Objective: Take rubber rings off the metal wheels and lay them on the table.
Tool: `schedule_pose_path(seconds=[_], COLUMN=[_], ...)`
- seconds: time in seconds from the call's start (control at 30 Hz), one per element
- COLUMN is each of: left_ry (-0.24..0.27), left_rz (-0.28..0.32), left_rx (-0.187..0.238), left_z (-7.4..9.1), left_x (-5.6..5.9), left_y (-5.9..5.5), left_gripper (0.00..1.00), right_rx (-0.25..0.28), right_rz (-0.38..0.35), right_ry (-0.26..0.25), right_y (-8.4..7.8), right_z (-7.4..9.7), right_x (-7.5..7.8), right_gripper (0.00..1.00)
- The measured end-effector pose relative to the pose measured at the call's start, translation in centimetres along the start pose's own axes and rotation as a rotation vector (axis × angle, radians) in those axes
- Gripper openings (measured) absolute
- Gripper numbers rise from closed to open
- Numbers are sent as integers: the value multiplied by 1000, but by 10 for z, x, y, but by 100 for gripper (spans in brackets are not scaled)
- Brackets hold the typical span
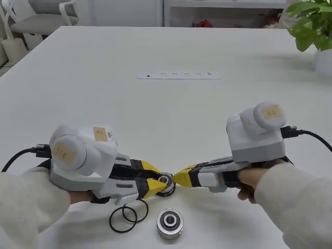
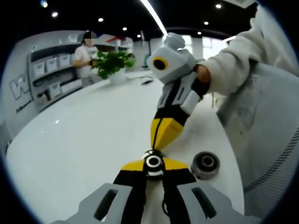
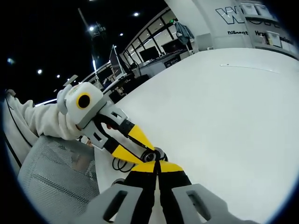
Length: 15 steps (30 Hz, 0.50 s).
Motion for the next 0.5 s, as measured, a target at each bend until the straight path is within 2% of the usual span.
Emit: schedule_pose_path(seconds=[0.5], left_ry=[-2], left_rz=[0], left_rx=[3], left_z=[0], left_x=[0], left_y=[0], left_gripper=[13], right_rx=[3], right_rz=[-9], right_ry=[18], right_y=[2], right_z=[-1], right_x=[-3], right_gripper=[0])
Point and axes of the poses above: the centre of the closed fingertips' face, and the gripper's own axes: z roughly backward along the fingers, x roughly to its right, y roughly out of its top, the point moved 2 cm from there along z, roughly backward along the fingers, and after that the axes turned 11 degrees about -x, right-handed, at the moved point
